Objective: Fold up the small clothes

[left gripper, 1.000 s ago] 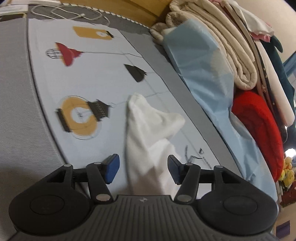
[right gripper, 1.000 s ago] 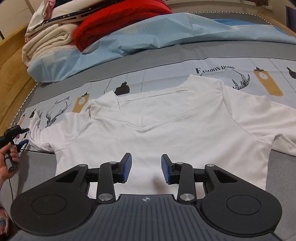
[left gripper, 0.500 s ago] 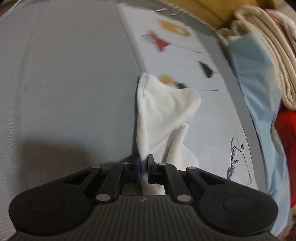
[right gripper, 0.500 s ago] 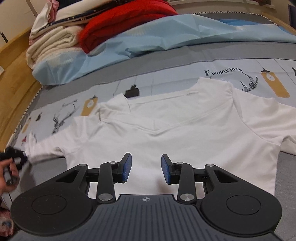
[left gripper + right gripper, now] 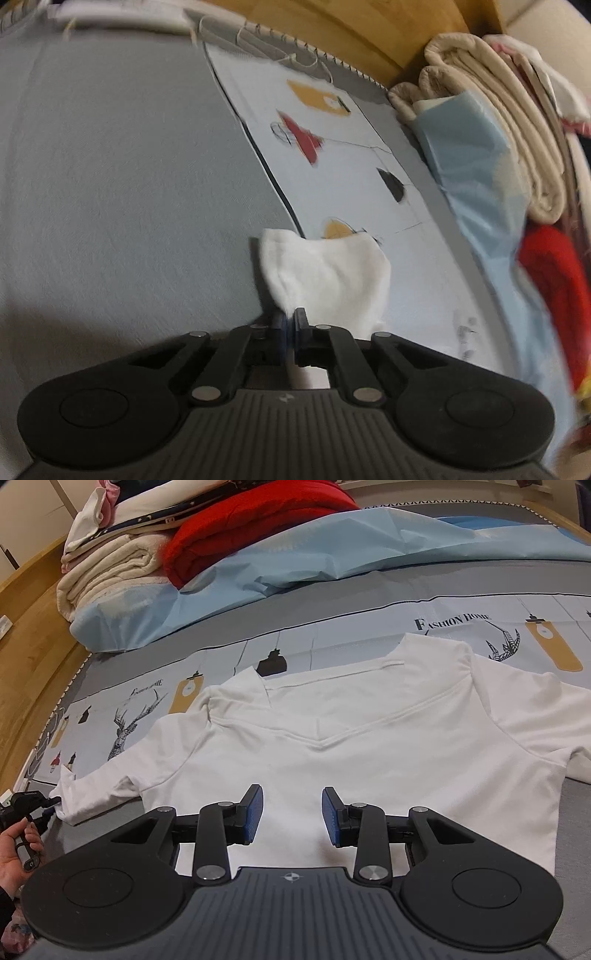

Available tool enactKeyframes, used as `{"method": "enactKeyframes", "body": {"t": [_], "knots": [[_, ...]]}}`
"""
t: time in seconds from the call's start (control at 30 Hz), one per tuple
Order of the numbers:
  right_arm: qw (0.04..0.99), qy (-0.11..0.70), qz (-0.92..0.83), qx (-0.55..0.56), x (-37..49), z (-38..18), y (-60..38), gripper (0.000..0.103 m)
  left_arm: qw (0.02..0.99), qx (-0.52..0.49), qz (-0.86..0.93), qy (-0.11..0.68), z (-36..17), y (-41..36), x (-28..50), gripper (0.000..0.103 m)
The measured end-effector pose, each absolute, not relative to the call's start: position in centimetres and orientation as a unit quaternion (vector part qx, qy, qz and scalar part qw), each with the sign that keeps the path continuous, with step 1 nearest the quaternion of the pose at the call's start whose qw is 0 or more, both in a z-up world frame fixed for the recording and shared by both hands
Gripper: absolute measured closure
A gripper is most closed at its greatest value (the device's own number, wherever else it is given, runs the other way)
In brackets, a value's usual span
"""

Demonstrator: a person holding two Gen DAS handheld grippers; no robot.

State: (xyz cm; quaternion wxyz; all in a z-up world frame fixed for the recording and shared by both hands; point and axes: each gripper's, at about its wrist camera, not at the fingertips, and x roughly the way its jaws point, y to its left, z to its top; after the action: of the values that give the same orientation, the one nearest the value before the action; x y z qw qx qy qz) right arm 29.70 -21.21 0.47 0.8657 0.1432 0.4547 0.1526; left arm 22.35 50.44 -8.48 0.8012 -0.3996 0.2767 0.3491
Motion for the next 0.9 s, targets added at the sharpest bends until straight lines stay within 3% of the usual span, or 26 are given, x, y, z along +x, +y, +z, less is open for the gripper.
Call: {"method": "enactKeyframes", "body": {"t": [0.1, 0.27, 0.33, 0.43, 0.53, 0.7, 0.9], "knots": [[0.864, 0.458, 0.152, 0.144, 29.6, 0.4, -21.2, 0.066, 0.772, -0.403, 0.423, 0.250, -7.8, 50.6, 20.2, 0.099], [0.864, 0.458, 0.158, 0.139, 29.7, 0.4, -20.9, 0.066, 0.765, -0.449, 0.390, 0.248, -8.5, 51.0, 19.8, 0.087], [0.864, 0.459, 0.156, 0.138, 29.8, 0.3, -20.8, 0.066, 0.758, -0.465, 0.392, 0.237, -8.9, 51.4, 19.5, 0.088], [0.865, 0.459, 0.153, 0.133, 29.7, 0.2, -20.9, 0.066, 0.753, -0.461, 0.402, 0.243, -8.6, 51.3, 18.5, 0.099], [0.869, 0.458, 0.140, 0.125, 29.7, 0.3, -21.5, 0.066, 0.771, -0.389, 0.426, 0.270, -5.9, 50.5, 20.7, 0.100], [0.870, 0.467, 0.086, 0.137, 30.1, 0.2, -23.9, 0.066, 0.855, -0.270, 0.365, 0.250, 1.2, 43.5, 24.6, 0.100], [0.870, 0.456, 0.049, 0.179, 29.5, 1.0, -27.4, 0.066, 0.926, -0.188, 0.213, 0.249, 7.5, 29.0, 28.6, 0.100]]}}
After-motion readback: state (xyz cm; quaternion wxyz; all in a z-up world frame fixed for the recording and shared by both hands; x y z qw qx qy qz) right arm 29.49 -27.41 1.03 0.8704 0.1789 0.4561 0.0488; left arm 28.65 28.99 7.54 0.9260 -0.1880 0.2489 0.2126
